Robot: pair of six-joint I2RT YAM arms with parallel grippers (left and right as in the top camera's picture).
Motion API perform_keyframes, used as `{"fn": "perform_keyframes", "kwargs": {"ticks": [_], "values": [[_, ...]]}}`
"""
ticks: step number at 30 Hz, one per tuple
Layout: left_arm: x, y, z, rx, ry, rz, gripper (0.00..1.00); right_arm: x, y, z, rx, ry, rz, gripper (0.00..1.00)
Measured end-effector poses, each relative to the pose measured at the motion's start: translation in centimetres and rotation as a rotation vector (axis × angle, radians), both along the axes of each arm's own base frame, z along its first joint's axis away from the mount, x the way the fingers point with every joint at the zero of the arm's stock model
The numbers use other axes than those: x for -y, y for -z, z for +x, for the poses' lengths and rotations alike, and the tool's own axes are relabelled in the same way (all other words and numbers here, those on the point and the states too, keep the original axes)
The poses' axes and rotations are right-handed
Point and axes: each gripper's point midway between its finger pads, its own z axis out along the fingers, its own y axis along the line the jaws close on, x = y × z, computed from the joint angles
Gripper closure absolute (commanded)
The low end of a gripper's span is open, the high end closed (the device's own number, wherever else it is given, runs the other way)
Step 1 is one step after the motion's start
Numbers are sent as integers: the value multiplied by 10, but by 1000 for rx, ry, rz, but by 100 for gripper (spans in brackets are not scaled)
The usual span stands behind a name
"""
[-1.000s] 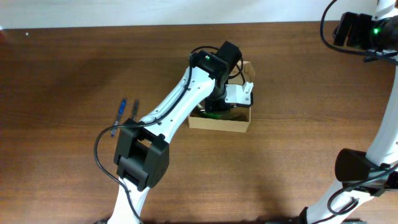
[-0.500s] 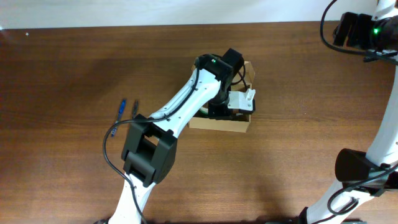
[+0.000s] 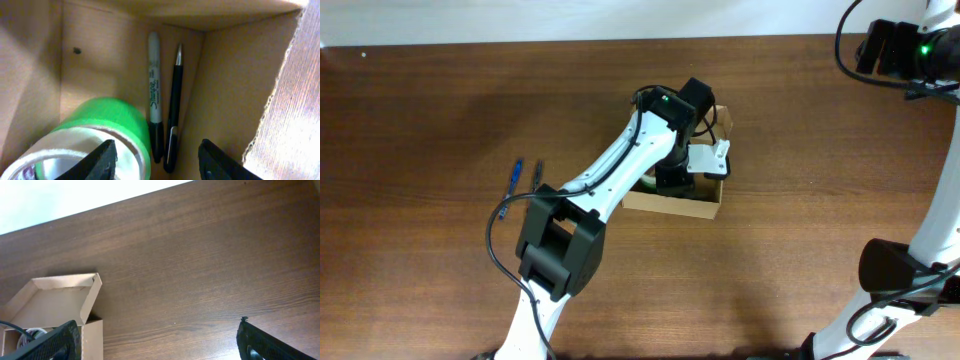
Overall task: Pack container
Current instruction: 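Move the left gripper back to the blue pen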
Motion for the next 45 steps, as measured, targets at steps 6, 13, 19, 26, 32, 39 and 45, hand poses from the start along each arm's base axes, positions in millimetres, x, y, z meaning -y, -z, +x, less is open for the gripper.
{"fn": "perform_keyframes", "kwargs": {"ticks": [6, 13, 19, 26, 32, 39, 45], "values": [[-5, -65, 4, 132, -49, -61, 49, 0, 0, 0, 0, 0, 0, 1], [-58, -214, 3, 485, -179, -174, 48, 0, 0, 0, 0, 0, 0, 1], [-162, -258, 36, 621, -524, -183, 40, 0, 0, 0, 0, 0, 0, 1], [-283, -140, 66, 440, -1034, -78, 33, 0, 0, 0, 0, 0, 0, 1], [-332, -48, 33, 224, -1276, -23, 33, 0, 0, 0, 0, 0, 0, 1], [-338, -30, 26, 171, -1327, -30, 36, 0, 1, 0, -2, 0, 0, 1], [-339, 7, 28, 97, -1301, 27, 44, 0, 1, 0, -2, 0, 0, 1]]}}
